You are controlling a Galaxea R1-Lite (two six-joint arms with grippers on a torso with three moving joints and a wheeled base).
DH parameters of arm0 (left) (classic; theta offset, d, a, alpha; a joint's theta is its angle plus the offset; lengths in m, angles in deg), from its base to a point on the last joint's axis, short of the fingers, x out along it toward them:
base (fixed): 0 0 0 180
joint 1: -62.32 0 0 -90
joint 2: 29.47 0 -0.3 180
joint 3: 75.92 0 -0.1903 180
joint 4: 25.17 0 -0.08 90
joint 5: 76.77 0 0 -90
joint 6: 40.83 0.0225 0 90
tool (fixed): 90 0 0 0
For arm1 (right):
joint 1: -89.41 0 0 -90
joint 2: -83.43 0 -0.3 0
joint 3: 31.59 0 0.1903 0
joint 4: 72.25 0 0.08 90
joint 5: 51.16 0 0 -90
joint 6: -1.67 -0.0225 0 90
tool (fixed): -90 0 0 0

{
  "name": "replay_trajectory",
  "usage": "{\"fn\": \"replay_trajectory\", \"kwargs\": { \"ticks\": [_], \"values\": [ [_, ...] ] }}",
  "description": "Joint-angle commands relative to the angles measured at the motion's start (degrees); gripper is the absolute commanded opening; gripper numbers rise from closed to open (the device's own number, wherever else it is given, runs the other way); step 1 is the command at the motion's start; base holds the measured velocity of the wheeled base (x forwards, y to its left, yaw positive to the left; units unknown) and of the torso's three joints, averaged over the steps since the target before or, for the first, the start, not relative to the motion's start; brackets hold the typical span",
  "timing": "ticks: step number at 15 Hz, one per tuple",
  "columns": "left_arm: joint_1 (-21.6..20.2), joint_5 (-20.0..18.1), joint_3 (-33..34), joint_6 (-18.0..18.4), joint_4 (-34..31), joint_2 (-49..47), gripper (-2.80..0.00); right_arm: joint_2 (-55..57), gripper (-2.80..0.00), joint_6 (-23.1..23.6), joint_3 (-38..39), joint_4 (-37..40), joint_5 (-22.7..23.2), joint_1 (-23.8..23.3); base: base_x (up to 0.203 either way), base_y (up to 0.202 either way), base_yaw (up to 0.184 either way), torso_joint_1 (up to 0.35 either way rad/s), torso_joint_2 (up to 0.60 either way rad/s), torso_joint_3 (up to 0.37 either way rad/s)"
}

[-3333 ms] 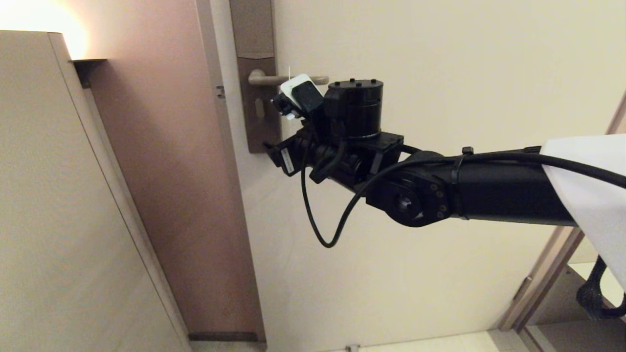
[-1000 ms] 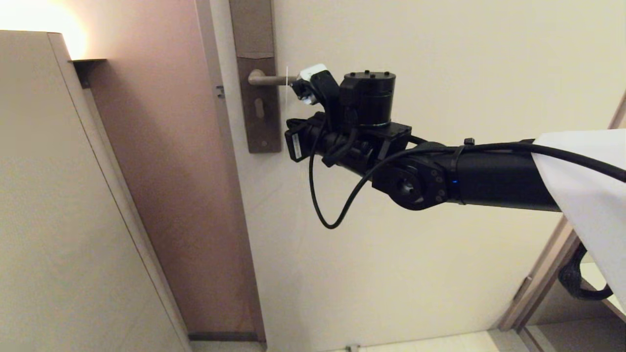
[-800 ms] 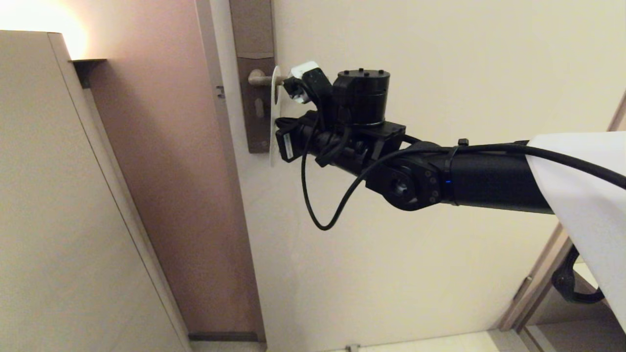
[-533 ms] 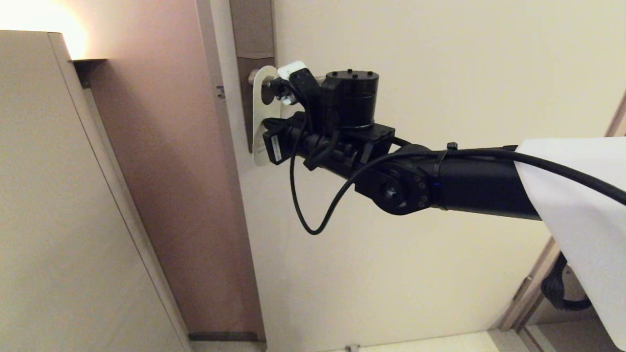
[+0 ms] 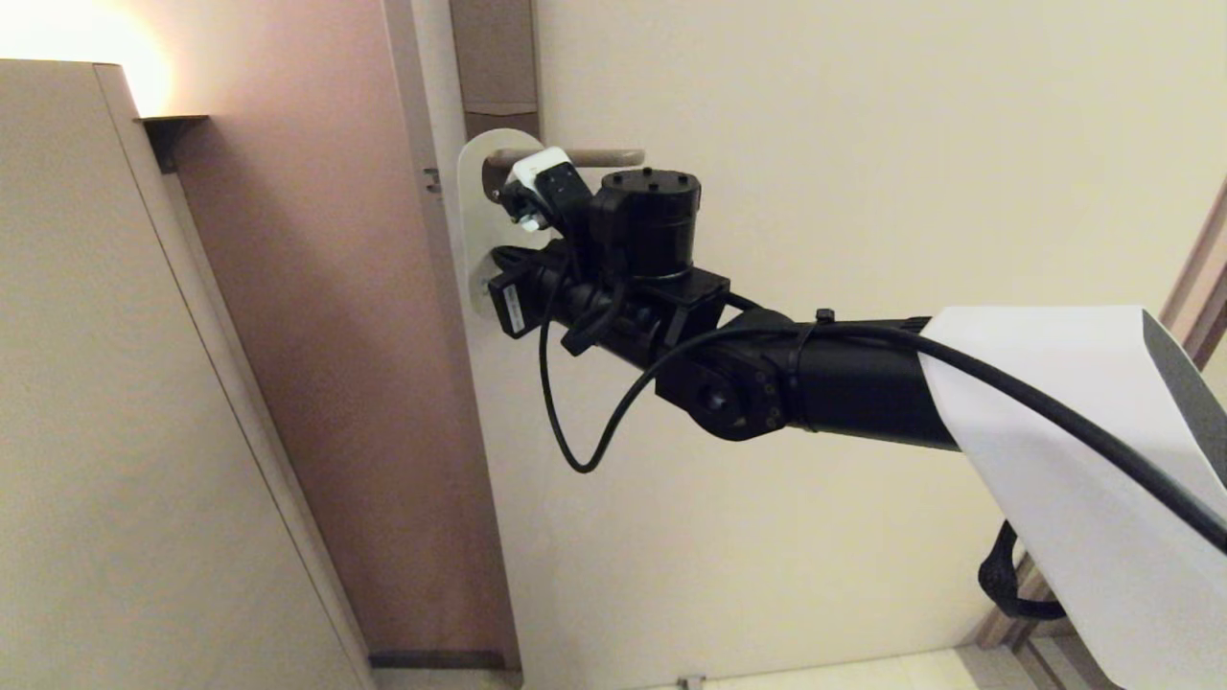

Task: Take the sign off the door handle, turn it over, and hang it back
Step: Hang the sign back with the other side facing out

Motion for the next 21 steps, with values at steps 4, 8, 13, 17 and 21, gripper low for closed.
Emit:
{"fn": "replay_trajectory", "kwargs": {
  "ticks": [4, 8, 13, 17, 21],
  "values": [
    [0.0, 0.0, 0.0, 0.0, 0.0, -0.1, -2.80, 4.7, -2.80, 0.1, 0.0, -7.4, -0.3, 0.1, 0.000, 0.000, 0.000, 0.000, 0.00, 0.000],
    [0.0, 0.1, 0.0, 0.0, 0.0, -0.1, -2.80, 7.6, -2.80, 0.2, 0.0, -13.3, -0.9, 0.0, 0.000, 0.000, 0.000, 0.000, 0.00, 0.000],
    [0.0, 0.0, 0.0, 0.0, 0.0, -0.1, -2.80, 8.6, -2.80, 0.2, 0.1, -14.0, -2.9, -0.2, 0.000, 0.000, 0.000, 0.000, 0.00, 0.000],
    [0.0, 0.0, 0.0, 0.0, 0.0, -0.1, -2.80, 7.8, -2.80, 0.2, 0.1, -14.0, -3.9, -0.3, 0.000, 0.000, 0.000, 0.000, 0.00, 0.000],
    [0.0, 0.0, 0.0, 0.0, 0.0, -0.1, -2.80, 3.7, -2.80, 0.2, 3.6, -14.0, -4.0, -0.3, 0.000, 0.000, 0.000, 0.000, 0.00, 0.000]
  ]
}}
